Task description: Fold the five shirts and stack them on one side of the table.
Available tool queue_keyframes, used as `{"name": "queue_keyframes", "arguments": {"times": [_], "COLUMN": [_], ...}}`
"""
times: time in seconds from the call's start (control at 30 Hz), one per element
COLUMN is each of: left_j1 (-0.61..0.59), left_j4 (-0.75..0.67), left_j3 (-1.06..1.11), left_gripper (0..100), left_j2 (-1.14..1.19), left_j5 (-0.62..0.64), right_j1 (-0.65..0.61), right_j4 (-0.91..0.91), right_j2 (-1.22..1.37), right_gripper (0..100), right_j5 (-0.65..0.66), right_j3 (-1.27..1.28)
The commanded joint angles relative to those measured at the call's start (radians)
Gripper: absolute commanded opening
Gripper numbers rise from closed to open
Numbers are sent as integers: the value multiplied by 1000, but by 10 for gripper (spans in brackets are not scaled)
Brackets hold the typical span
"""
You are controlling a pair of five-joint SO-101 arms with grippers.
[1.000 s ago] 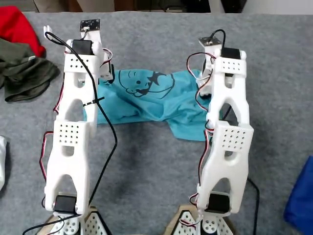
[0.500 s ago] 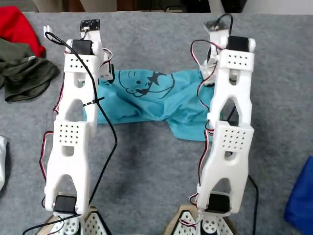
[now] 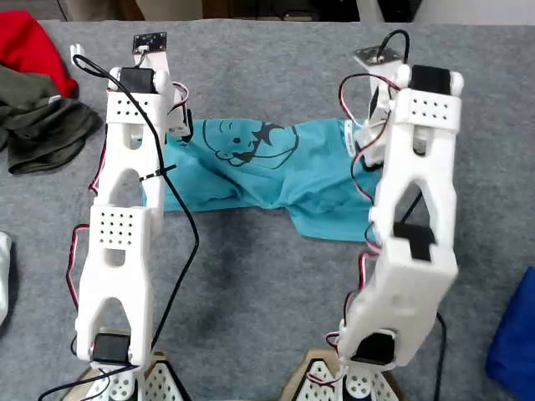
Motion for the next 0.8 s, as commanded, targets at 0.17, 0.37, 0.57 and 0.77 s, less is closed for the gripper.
{"name": "queue_keyframes", "arguments": {"times": [0.17, 0.37, 0.57, 0.77], "left_j1": [-9, -11, -37, -57], "left_j4": [9, 9, 9, 9], "left_j3": [-3, -3, -5, -6], "left_gripper": [153, 153, 153, 153], "left_j2": [-10, -10, -10, -10], "left_j5": [-6, -8, -8, -9], "right_j1": [24, 24, 27, 73], "right_j4": [-6, -54, -106, -120], "right_j2": [-309, -420, -524, -633], "right_gripper": [5, 5, 8, 110], "right_j5": [64, 114, 141, 180], "right_j3": [364, 599, 766, 809]}}
